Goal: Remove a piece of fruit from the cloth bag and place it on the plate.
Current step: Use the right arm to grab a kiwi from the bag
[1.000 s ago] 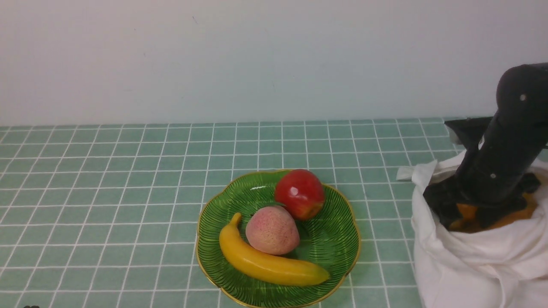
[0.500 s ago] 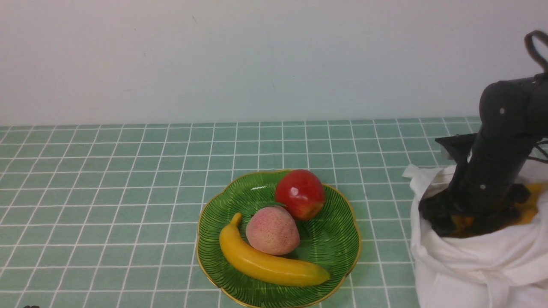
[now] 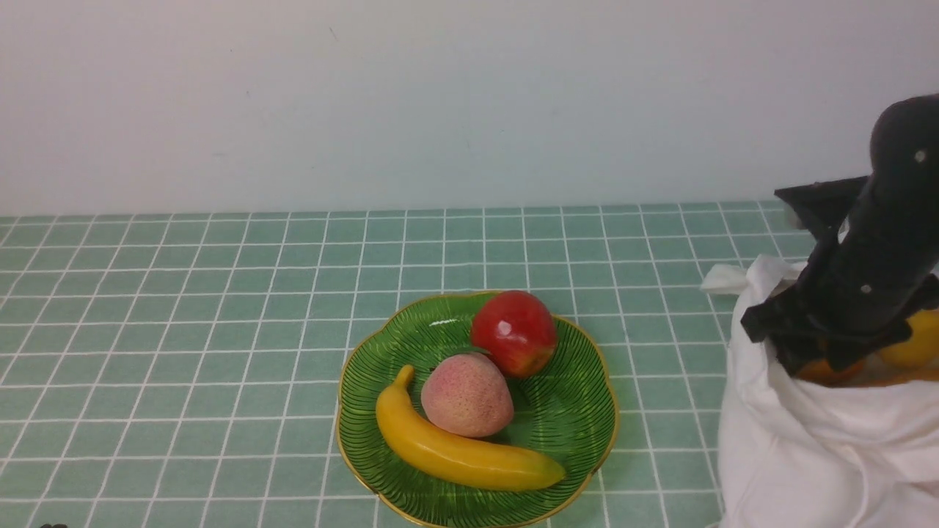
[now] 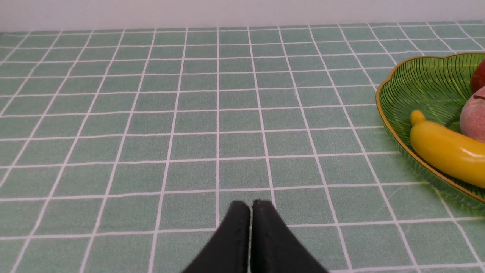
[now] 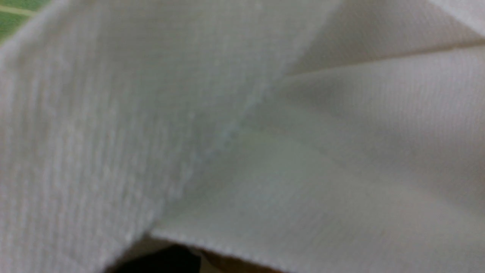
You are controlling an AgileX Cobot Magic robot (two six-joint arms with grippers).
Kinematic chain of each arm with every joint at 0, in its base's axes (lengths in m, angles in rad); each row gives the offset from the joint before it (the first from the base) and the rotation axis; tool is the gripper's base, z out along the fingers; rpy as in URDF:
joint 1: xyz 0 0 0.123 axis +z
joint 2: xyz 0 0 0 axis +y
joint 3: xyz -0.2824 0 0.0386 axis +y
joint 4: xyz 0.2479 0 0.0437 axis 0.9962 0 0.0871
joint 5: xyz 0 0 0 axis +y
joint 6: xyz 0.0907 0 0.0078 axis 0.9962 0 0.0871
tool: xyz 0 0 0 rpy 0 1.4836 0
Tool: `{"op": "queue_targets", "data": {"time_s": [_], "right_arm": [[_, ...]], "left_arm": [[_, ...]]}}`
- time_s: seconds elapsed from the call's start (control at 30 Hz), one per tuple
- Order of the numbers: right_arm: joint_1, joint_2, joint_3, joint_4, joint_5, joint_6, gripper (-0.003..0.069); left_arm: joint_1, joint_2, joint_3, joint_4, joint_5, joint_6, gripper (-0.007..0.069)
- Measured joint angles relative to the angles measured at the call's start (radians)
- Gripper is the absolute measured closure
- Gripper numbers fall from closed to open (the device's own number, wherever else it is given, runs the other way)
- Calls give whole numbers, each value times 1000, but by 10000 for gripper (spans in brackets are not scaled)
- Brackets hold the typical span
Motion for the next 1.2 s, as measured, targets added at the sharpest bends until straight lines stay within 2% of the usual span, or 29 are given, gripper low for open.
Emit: {"op": "queue_targets", "data": {"time_s": [0.23,0.37,0.63,0.83,1.03,1.2], "right_arm": [[0,-49,0,-50,80,1,274],[0,-64,0,-124,96,25,274],[0,-63,1,-195,54,54,274],[0,-52,1,-203,26,56,271],[0,-41,1,-211,-40,81,162],[0,-41,1,-229,-41,104,119]], "left_arm": [[0,0,0,0,0,0,632],[0,0,0,0,0,0,632],[0,0,0,0,0,0,632],[0,0,0,0,0,0,632],[0,0,0,0,0,0,632],[0,0,0,0,0,0,632]]}}
